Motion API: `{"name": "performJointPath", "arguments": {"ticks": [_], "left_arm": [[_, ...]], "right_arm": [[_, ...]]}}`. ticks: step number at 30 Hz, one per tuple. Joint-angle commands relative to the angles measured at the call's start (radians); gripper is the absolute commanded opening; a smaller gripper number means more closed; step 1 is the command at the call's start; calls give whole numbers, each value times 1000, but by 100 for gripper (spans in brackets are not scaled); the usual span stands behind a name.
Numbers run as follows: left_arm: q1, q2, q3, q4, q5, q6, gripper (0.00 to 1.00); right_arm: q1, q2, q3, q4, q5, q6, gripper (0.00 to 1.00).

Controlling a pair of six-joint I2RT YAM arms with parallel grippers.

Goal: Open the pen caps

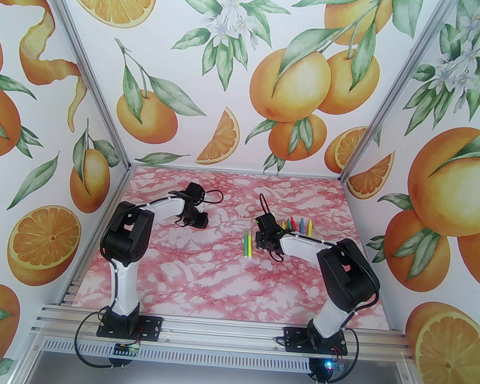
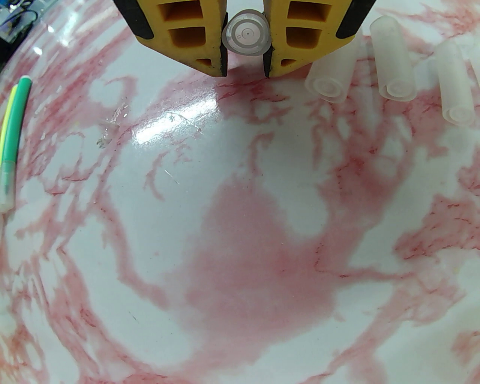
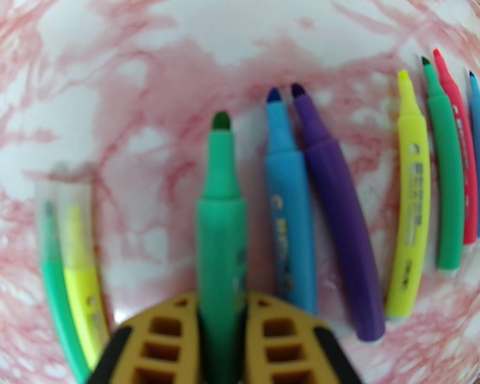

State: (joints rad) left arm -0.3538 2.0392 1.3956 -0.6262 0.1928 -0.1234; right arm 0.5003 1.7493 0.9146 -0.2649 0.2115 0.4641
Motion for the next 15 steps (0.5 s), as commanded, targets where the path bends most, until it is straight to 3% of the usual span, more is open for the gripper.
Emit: {"name": "performJointPath", "arguments": {"ticks": [1, 15], "left_arm": [[-2, 21, 28, -17, -21, 15, 19], [-2, -18, 21, -20, -23, 19, 32]], "right_arm": [[-7, 25, 27, -33, 35, 1, 17], [-6, -13, 32, -79, 75, -17, 33]]}}
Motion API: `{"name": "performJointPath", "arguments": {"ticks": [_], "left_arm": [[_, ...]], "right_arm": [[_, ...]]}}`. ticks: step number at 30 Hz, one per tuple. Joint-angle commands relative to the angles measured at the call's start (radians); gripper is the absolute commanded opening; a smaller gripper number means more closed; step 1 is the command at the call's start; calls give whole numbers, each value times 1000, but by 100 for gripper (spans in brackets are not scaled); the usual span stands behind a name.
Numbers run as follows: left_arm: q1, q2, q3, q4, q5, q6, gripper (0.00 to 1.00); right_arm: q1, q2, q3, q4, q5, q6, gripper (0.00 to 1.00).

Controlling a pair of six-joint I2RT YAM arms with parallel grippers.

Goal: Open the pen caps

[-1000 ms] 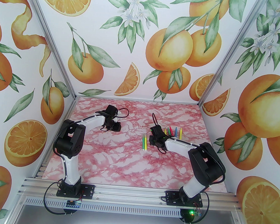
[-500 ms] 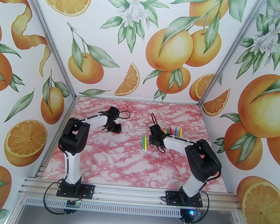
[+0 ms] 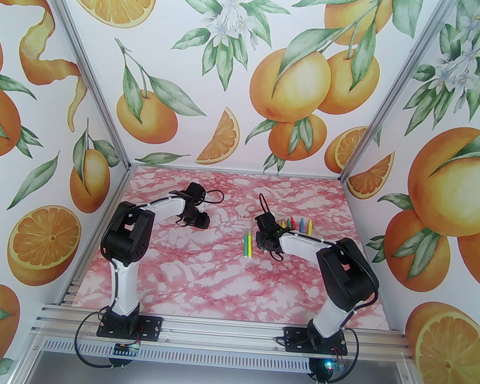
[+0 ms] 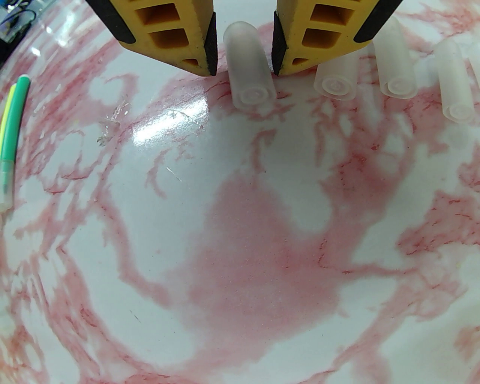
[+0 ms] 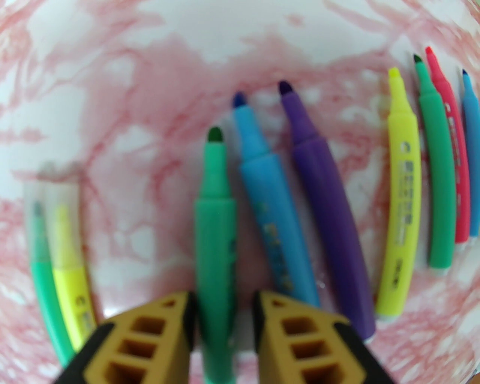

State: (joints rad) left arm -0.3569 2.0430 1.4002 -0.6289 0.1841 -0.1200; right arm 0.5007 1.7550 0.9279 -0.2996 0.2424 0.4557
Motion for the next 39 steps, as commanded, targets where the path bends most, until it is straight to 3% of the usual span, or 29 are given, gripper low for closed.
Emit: {"name": "performJointPath", "arguments": {"ticks": [1, 10, 22, 32, 39], "left_arm": [[1, -32, 13, -14, -5, 14, 33], [1, -138, 6, -3, 11, 3, 39], [2, -311, -138, 181, 106, -22, 61], [7, -379, -205, 238, 100, -25, 62], [18, -401, -226, 243, 104, -26, 62]], "right_arm": [[-7, -26, 19, -47, 44, -11, 33], [-6, -130, 2, -45, 5, -47, 40], [35, -183, -1, -14, -202, -93, 45], [98, -86, 43, -56, -219, -87, 45], [101, -58, 47, -71, -204, -75, 39]]}}
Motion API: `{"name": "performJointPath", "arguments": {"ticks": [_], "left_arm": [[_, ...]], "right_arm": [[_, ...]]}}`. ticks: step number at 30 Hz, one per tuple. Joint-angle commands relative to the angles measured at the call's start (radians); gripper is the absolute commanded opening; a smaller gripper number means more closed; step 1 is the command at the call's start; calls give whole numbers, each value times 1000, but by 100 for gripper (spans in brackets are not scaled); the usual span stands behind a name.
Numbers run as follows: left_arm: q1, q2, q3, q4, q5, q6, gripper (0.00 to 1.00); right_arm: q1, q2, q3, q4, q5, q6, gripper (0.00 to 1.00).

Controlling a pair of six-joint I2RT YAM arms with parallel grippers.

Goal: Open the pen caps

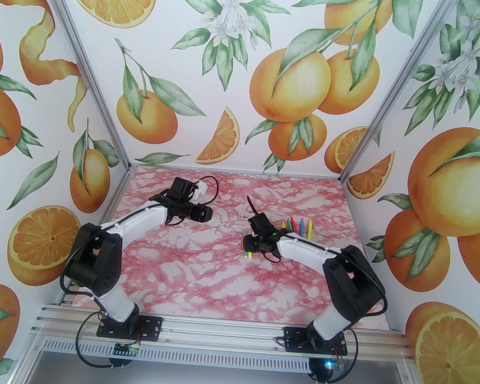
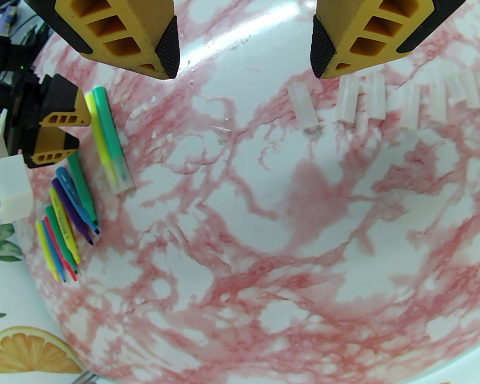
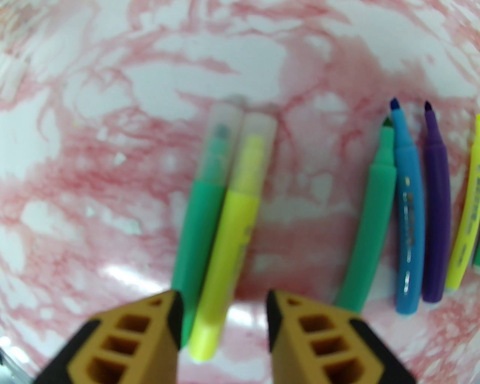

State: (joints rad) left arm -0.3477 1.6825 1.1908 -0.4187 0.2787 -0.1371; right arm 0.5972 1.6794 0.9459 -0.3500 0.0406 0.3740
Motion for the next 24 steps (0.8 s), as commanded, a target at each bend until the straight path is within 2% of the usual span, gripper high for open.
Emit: {"name": "performJointPath", "arguments": {"ticks": [1, 24], "left_arm": [[10, -42, -18, 32, 11, -8, 62], [18, -56, -33, 49, 33, -13, 62]], "right_arm": [[5, 17, 28, -21, -2, 8, 39], [5, 131, 90, -99, 62, 14, 31]]}}
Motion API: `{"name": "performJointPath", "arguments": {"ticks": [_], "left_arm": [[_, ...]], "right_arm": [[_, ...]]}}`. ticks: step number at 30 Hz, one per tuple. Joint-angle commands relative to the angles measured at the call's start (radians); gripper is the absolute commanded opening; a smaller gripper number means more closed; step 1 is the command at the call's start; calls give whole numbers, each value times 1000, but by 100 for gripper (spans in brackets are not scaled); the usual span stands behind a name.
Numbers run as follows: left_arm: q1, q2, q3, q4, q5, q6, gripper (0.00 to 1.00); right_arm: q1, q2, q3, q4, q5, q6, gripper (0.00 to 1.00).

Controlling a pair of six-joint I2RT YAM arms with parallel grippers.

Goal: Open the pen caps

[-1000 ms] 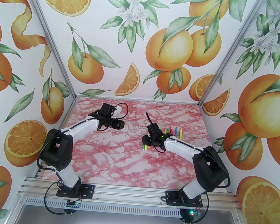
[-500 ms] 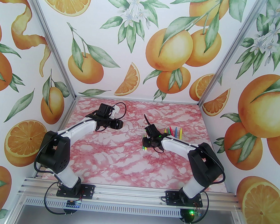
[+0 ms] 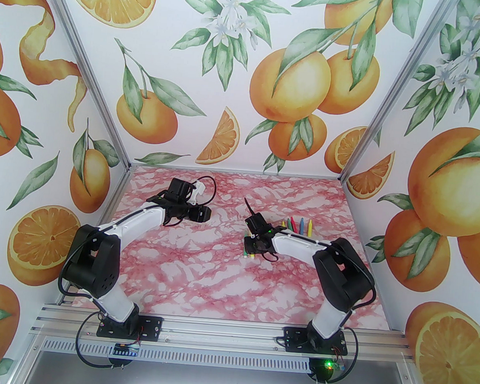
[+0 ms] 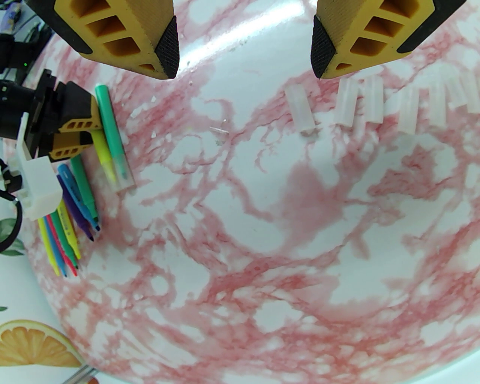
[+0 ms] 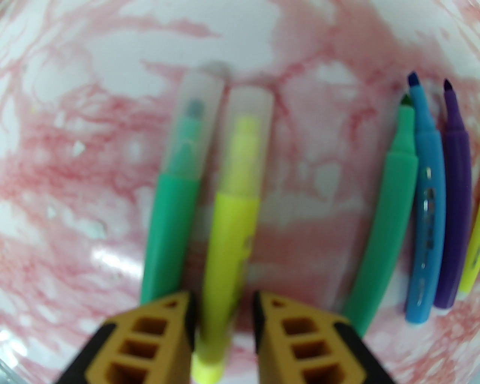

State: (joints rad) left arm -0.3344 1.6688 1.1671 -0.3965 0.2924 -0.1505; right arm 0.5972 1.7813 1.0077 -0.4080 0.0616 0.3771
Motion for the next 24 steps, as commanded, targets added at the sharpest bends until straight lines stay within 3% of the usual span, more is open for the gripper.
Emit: {"name": "performJointPath", "arguments": {"ticks": [1, 11, 24], "left_arm": [[5, -40, -9, 27, 19, -1, 62], [6, -34, -6, 29, 26, -2, 62], [5, -26, -28, 74, 69, -28, 62]], "right_arm": [[5, 36, 32, -46, 48, 11, 30], [5, 89, 75, -97, 84, 14, 26], [-1, 48, 58, -70, 46, 19, 7]]}}
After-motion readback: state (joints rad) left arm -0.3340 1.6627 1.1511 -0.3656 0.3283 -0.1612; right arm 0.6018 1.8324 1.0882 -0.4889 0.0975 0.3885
